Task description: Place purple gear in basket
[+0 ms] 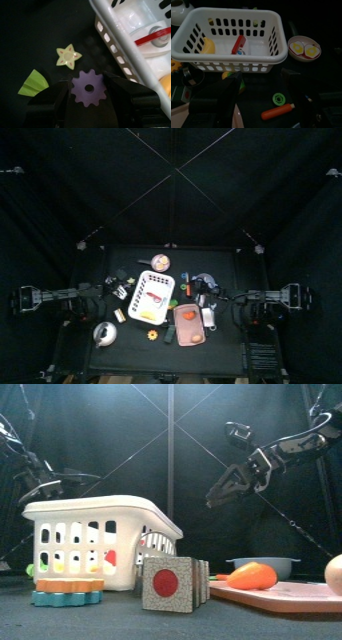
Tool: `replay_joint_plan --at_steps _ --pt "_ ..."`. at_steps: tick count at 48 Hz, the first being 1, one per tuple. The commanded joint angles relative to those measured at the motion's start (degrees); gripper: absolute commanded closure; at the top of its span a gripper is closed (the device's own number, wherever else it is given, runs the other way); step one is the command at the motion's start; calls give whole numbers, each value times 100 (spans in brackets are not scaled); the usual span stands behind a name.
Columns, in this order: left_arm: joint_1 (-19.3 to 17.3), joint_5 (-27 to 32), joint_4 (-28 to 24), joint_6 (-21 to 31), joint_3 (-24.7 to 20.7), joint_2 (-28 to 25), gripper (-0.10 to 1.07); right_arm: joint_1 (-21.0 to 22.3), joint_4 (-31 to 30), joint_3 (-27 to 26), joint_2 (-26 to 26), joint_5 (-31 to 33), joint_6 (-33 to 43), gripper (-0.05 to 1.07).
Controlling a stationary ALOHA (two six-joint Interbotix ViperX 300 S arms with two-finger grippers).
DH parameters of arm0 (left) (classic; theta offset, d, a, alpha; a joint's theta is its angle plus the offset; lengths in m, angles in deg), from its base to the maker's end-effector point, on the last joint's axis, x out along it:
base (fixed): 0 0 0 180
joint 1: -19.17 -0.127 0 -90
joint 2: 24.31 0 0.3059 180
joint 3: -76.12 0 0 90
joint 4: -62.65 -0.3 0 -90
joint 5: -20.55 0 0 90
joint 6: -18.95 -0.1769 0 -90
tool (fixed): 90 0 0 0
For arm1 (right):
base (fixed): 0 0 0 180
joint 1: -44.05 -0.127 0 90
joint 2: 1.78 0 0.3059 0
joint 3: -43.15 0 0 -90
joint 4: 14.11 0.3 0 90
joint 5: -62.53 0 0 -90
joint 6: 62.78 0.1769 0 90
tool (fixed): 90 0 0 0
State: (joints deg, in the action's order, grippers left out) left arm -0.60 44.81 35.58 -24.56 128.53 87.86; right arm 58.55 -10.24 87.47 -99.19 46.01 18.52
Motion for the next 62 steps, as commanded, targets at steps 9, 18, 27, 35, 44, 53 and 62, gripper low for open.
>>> replay_joint_plan --at_steps 9,18,27,35,44,53,62 --pt "554 888 88 -18 -984 633 20 -26 -352 202 -79 -62 0 7" --pt "1169 932 44 0 -1468 554 20 -44 -404 299 -229 -62 0 7" --pt "1468 334 -18 35 -1995 -299 20 -53 -527 343 -439 -70 0 7" --pt "1406 35 -185 -9 -2549 -1143 20 -114 -554 343 -536 -158 0 7" --pt "1143 -44 -668 44 -2909 -1969 20 -149 -677 422 -554 -185 0 7" --pt "976 -44 -712 44 -3261 -2742 20 -149 -712 457 -554 -211 0 7" --pt "773 -26 -668 35 -3489 -3296 19 -149 -712 466 -554 -211 0 7"
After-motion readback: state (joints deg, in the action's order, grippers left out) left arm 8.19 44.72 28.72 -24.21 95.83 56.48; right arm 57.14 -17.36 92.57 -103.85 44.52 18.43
